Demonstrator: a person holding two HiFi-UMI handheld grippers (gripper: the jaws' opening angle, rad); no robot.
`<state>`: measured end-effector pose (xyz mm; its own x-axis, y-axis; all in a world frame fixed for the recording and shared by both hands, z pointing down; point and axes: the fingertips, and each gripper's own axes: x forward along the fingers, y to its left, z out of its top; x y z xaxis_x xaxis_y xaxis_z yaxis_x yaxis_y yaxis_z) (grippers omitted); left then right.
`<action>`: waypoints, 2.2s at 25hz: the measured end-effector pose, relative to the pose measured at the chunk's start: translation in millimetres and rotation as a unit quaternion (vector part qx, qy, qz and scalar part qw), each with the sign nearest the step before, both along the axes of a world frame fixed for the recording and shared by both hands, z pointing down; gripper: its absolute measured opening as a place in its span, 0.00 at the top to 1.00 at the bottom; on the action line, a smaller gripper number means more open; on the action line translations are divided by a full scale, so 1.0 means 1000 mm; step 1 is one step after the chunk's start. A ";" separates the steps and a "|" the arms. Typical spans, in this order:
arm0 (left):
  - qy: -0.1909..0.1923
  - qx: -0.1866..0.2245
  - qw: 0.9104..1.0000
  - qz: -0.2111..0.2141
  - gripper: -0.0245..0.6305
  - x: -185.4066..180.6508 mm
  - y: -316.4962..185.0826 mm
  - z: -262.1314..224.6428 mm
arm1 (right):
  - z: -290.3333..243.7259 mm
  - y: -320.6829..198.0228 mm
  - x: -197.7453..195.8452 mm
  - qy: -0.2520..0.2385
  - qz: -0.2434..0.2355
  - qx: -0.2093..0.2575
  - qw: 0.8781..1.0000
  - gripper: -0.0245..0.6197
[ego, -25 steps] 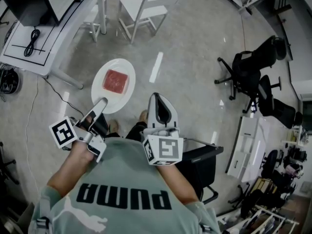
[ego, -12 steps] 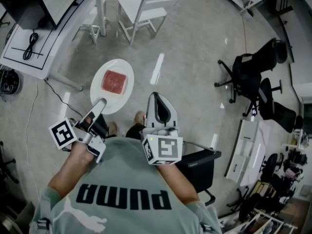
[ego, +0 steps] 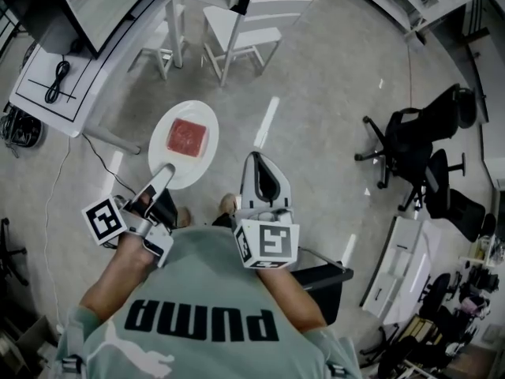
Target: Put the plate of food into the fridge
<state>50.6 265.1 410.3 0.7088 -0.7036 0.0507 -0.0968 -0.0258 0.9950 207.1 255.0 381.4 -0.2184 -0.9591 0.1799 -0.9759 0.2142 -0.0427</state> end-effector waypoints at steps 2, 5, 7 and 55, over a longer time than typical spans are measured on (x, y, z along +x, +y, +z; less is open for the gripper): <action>-0.002 -0.001 1.000 -0.007 0.89 0.007 -0.006 -0.001 | -0.001 -0.009 0.007 -0.004 -0.007 0.001 1.000 0.95; -0.007 -0.002 1.000 -0.020 0.89 0.017 -0.015 -0.003 | 0.000 -0.022 0.016 -0.009 -0.021 0.002 1.000 0.95; -0.009 -0.002 1.000 -0.030 0.89 0.022 -0.020 -0.003 | 0.001 -0.030 0.022 -0.010 -0.030 0.002 0.999 0.95; 0.008 -0.015 0.997 -0.080 0.89 0.076 -0.161 0.014 | 0.028 -0.174 0.073 0.012 -0.075 -0.026 0.997 0.95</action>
